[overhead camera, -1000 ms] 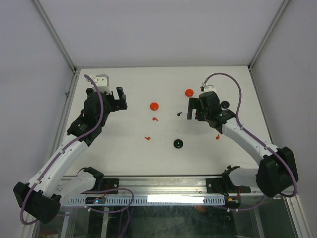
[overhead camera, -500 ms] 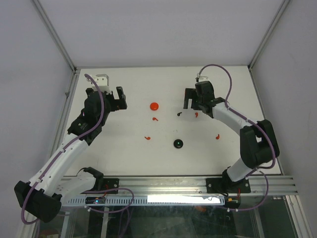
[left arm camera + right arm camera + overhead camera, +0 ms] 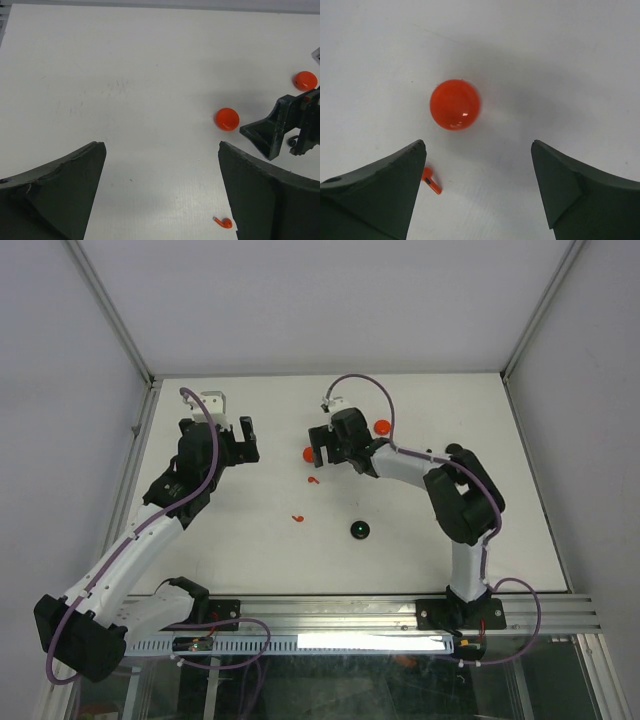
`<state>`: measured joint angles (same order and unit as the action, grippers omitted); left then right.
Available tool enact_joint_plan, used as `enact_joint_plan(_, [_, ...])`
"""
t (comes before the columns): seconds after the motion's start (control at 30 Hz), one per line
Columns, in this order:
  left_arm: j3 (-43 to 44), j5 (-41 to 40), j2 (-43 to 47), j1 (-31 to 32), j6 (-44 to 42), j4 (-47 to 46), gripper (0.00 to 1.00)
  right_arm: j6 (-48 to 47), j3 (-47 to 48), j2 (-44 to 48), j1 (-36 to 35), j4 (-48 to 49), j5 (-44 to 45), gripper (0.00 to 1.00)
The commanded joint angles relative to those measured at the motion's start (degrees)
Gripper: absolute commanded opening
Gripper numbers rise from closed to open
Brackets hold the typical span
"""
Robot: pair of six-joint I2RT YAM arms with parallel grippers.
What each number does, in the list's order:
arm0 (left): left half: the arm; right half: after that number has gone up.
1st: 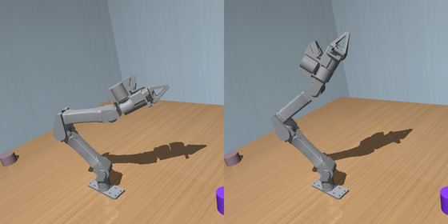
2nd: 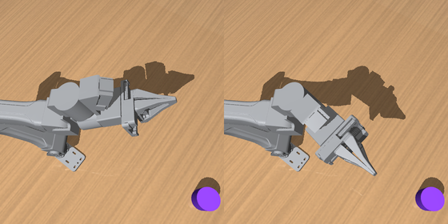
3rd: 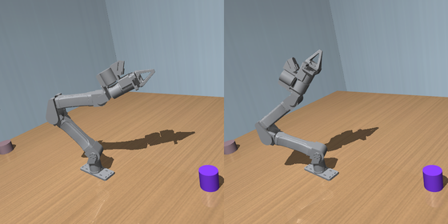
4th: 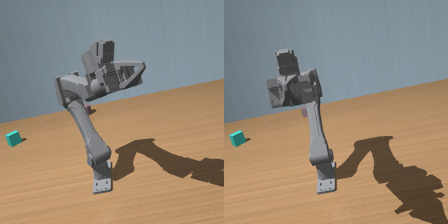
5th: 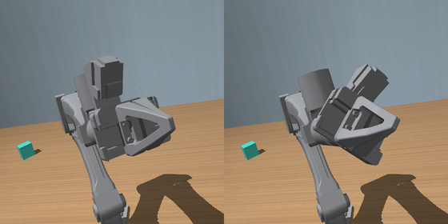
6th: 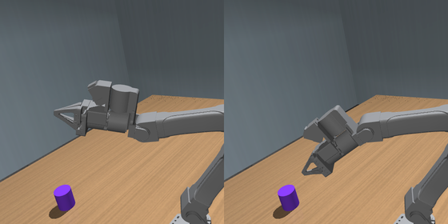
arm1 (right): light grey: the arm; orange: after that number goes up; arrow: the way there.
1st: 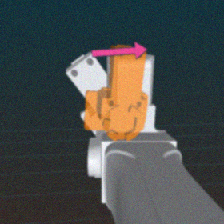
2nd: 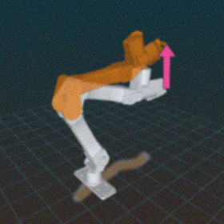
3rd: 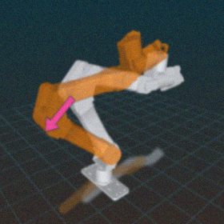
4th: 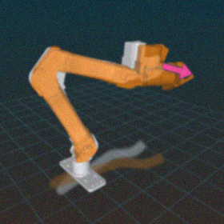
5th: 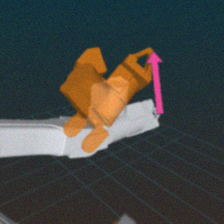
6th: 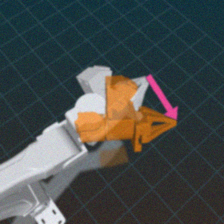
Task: Insert the wireless bluetooth earbuds into the charging case
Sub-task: Pick up the charging case at the center of the board.
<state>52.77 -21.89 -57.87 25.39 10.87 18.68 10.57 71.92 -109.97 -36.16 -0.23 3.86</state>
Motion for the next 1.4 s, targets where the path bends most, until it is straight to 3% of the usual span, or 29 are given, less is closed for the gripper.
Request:
enact_joint_plan(0.0, [0.1,1.2,0.1,-0.9,-0.9,-1.5,0.99,-2.6,4.8,-2.9,-2.5,6.2,1.3,0.87])
enact_joint_plan(0.33, [0.1,2.9,-0.1,-0.9,-0.4,-1.5,0.99,-6.6,8.3,-9.4,-5.9,7.0,7.0,0.77])
enact_joint_plan(0.43, [0.1,3.1,-0.1,-0.9,-0.3,-1.5,0.99,-7.4,9.3,-10.9,-6.2,7.2,7.1,0.7])
enact_joint_plan(0.7, [0.0,3.3,-0.3,-0.9,-0.1,-1.5,0.99,-7.9,10.2,-13.4,-6.8,6.6,8.9,0.66])
enact_joint_plan(0.83, [0.3,4.9,-0.7,-1.0,0.2,-1.4,0.99,-7.8,8.8,-13.0,-6.8,7.9,9.1,0.58])
enact_joint_plan(1.2, [2.3,12.6,-3.1,-3.4,4.2,-0.6,0.99,-8.5,-2.2,-0.9,-8.6,17.0,6.3,0.42])
enact_joint_plan(1.37, [3.9,20.2,-6.1,-3.8,8.6,-0.6,0.96,-10.7,-9.4,7.2,-10.7,22.5,5.1,0.41])
